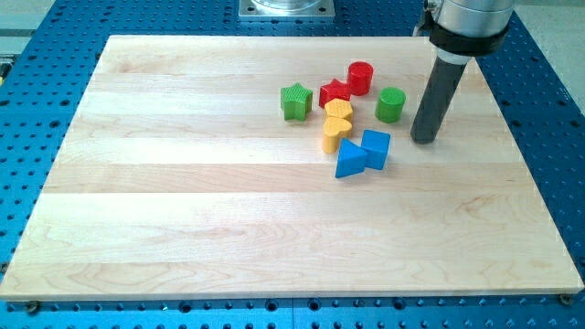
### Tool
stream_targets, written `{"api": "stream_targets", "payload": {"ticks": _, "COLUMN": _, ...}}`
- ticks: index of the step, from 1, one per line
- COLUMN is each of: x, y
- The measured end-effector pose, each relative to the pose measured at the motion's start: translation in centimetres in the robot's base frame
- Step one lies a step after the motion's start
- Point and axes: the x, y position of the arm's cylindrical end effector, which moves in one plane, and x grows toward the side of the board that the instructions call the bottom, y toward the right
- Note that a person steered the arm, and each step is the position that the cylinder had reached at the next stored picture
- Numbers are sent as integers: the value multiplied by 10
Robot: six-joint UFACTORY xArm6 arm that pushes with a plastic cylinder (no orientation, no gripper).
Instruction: Move the red star to the top center of the board
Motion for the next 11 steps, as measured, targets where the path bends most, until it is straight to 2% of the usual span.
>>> {"api": "stream_targets", "payload": {"ticks": 1, "x": -36, "y": -60}}
{"api": "stream_targets", "payload": {"ticks": 2, "x": -42, "y": -113}}
{"api": "stream_targets", "payload": {"ticks": 4, "x": -42, "y": -122}}
{"api": "stream_targets", "payload": {"ticks": 5, "x": -43, "y": -145}}
{"api": "stream_targets", "payload": {"ticks": 7, "x": -81, "y": -194}}
{"api": "stream_targets", "payload": {"ticks": 9, "x": -111, "y": -181}}
{"api": "stream_targets", "payload": {"ticks": 10, "x": -113, "y": -181}}
{"api": "stream_targets", "payload": {"ticks": 11, "x": -123, "y": -199}}
